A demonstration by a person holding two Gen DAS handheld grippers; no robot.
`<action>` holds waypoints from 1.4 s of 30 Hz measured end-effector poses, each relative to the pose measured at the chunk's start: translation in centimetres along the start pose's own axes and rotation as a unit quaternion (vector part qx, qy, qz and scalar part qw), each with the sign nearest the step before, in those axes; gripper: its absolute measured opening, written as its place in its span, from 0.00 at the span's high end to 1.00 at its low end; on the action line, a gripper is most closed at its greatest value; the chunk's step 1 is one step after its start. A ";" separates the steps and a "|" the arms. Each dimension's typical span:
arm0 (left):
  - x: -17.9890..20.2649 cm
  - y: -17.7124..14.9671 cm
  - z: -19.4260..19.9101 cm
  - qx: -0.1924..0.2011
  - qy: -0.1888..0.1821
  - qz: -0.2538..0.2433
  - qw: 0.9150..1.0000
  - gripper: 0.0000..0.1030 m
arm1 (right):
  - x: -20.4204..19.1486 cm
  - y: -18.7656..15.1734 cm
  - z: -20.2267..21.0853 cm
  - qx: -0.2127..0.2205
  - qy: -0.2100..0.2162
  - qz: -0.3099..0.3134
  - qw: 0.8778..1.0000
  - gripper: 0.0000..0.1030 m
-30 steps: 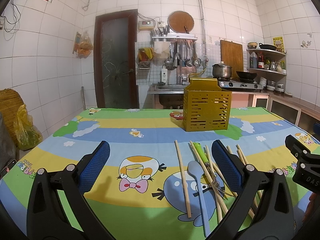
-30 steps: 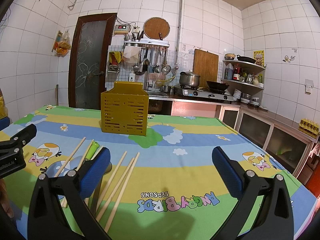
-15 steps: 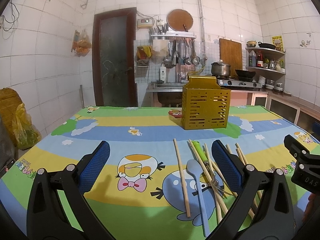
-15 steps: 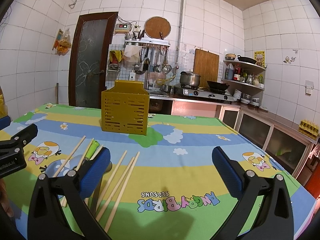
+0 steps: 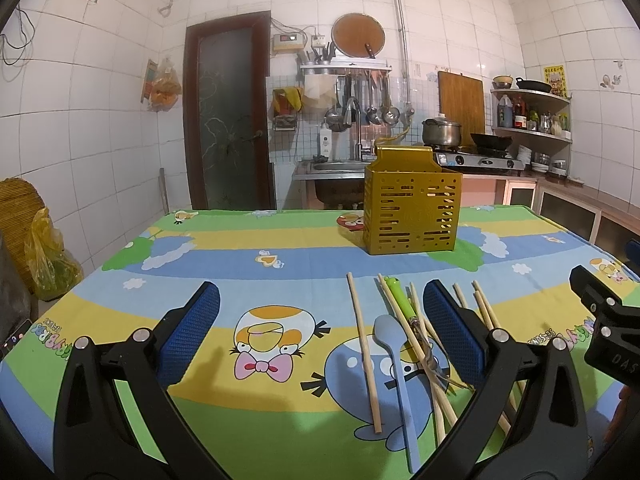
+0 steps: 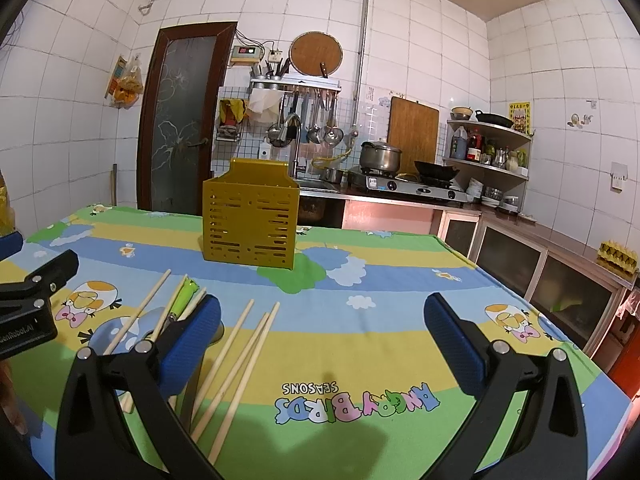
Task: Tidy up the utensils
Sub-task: 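Lower the left tool toward a wooden chopstick while the right tool approaches another chopstick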
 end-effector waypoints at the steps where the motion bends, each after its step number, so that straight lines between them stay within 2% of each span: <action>1: 0.0 0.0 0.0 0.000 0.000 0.000 1.000 0.05 | 0.1 0.0 0.0 -0.001 0.001 -0.001 1.000 0.04; 9: 0.0 -0.1 -0.2 -0.001 0.003 -0.001 1.000 0.05 | -0.2 -0.1 -0.6 -0.007 0.001 0.008 1.000 0.04; 21: 0.3 -0.3 -1.2 -0.027 0.011 -0.006 1.000 0.05 | -1.1 -0.1 -1.7 -0.038 0.001 0.024 0.999 0.04; 26: -0.4 -0.4 -3.6 -0.088 0.014 0.013 0.996 0.05 | -1.7 -0.2 -2.9 -0.067 0.002 0.035 0.997 0.04; 29: -0.9 -0.5 -5.8 -0.143 0.011 0.017 0.990 0.05 | -1.9 -0.3 -4.3 -0.102 0.016 0.036 0.994 0.04; 32: -0.9 -0.3 -8.3 -0.188 0.016 -0.004 0.982 0.05 | -2.1 0.0 -6.4 -0.136 0.017 0.037 0.990 0.04; 37: -0.4 0.0 -11.7 -0.215 0.014 -0.033 0.976 0.05 | -2.6 0.2 -10.8 -0.198 0.004 0.039 0.979 0.04; 42: -0.1 -0.5 -14.4 -0.254 0.000 -0.028 0.967 0.05 | -2.9 -1.5 -14.1 -0.253 -0.005 0.039 0.967 0.04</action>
Point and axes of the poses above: each gripper's, at about its wrist camera, not at the fingertips, and z roughly against the way its jaws point, x to its right, y to its top, the point moved 1 cm from there along -z, roughly the way its jaws point, and after that the axes turned 3 degrees about -y, right-handed, at the moved point
